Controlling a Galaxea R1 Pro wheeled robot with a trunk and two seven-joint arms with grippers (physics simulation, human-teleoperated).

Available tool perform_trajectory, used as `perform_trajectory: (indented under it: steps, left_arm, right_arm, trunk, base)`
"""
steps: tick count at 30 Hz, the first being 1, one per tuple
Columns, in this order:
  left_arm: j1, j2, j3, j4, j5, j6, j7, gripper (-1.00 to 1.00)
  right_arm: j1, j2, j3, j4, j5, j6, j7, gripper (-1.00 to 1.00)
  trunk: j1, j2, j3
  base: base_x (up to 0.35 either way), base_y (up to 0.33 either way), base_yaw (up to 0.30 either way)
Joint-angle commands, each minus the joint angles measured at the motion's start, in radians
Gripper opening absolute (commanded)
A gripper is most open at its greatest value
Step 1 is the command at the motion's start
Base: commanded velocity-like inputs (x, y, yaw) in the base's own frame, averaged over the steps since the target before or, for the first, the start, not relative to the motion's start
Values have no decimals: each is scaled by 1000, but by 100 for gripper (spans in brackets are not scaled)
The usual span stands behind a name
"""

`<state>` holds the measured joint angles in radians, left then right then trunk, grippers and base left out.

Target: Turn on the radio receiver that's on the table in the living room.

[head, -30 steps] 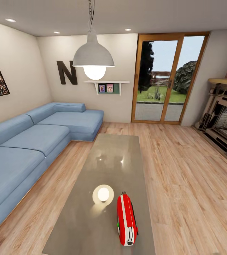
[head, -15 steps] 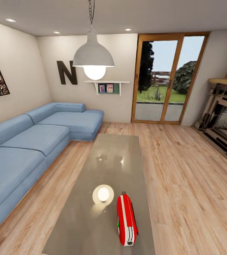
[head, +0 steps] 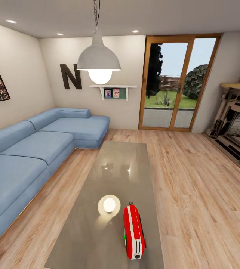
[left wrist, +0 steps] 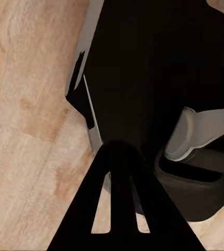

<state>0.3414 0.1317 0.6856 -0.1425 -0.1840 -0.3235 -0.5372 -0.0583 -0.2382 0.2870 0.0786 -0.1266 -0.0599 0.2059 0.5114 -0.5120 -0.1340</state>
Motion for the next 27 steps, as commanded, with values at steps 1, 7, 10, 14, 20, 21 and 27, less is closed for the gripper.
perform_trajectory:
  steps: [1, 7, 10, 14, 20, 21, 27]
  left_arm:
    - [0, 8, -10, 2, 0, 1, -23, -100]
    - [0, 15, -23, -1, 3, 0, -22, -100]
    - [0, -1, -24, 1, 2, 2, -5, -100]
    - [0, -35, -27, 3, 0, 3, 0, -100]
    - [-1, -45, -25, 3, 3, 3, 0, -100]
    - [-1, -50, -25, 3, 3, 3, 0, -100]
    - [-1, -96, -27, 3, 1, 3, 0, -100]
  right_arm:
    - [0, 0, 0, 0, 0, 0, 33, 100]
    - [0, 1, -2, -4, 1, 2, 95, 100]
    - [0, 8, -2, -5, 0, 6, 99, 100]
    - [0, 14, 0, -5, -1, 9, 99, 100]
    - [0, 16, 0, -5, 0, 9, 99, 100]
    - [0, 17, 0, -5, 0, 9, 99, 100]
    - [0, 48, 0, -5, 1, 8, 99, 100]
  trunk:
    - [0, 0, 0]
    - [0, 0, 0]
    - [0, 0, 0]
    - [0, 0, 0]
    - [0, 0, 0]
    - [0, 0, 0]
    - [0, 0, 0]
  base:
    - [0, 0, 0]
    - [0, 0, 0]
    - [0, 0, 0]
    - [0, 0, 0]
    - [0, 0, 0]
    - [0, 0, 0]
    - [0, 0, 0]
